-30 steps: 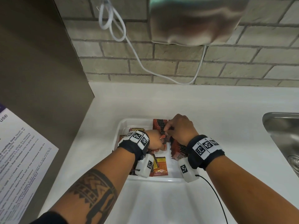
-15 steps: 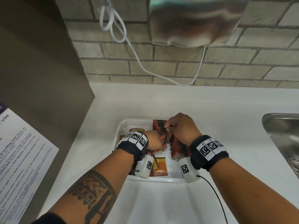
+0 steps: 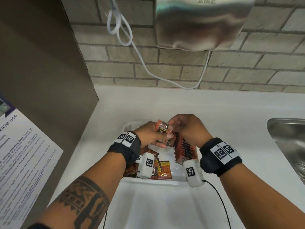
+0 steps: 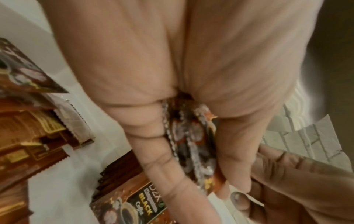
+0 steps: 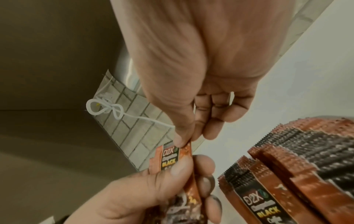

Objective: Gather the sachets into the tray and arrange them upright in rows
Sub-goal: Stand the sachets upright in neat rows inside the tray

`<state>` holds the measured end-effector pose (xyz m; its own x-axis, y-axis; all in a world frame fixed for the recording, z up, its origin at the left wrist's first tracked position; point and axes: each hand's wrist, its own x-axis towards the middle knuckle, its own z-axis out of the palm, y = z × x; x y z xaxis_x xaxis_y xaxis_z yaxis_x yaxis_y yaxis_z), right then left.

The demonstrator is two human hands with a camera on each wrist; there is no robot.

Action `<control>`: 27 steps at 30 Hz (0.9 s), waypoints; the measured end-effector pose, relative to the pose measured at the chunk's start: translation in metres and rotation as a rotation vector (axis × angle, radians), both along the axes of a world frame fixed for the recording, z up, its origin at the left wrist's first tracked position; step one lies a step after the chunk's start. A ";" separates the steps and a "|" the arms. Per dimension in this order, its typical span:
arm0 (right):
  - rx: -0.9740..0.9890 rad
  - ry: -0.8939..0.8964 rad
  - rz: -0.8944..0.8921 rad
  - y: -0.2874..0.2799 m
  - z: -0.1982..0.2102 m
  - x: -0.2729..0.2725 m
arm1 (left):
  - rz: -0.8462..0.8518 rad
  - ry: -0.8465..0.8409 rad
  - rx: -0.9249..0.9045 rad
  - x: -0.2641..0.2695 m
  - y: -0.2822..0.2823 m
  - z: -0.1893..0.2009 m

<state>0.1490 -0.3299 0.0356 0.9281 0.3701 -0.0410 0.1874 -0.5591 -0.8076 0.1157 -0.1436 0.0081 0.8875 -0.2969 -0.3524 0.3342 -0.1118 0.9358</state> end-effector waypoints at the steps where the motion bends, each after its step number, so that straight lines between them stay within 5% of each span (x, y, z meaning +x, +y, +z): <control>1: 0.007 -0.010 -0.007 0.000 0.001 0.001 | 0.000 -0.016 0.006 -0.001 0.001 -0.001; 9: -0.013 -0.052 0.001 0.003 0.013 -0.002 | -0.007 -0.151 0.186 -0.003 0.005 -0.002; 15: -0.174 -0.123 -0.007 -0.005 0.020 0.002 | -0.128 -0.066 0.785 0.002 0.021 0.007; 19: -0.236 -0.075 0.002 -0.004 0.005 0.004 | -0.229 0.005 0.989 0.004 0.018 0.007; 27: -0.396 -0.068 -0.022 0.004 -0.028 0.006 | -0.460 0.017 0.974 0.006 -0.019 -0.006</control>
<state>0.1552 -0.3261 0.0077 0.9413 0.3176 -0.1146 0.2172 -0.8294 -0.5147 0.1214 -0.1627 0.0017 0.7552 -0.1861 -0.6286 0.0821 -0.9245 0.3723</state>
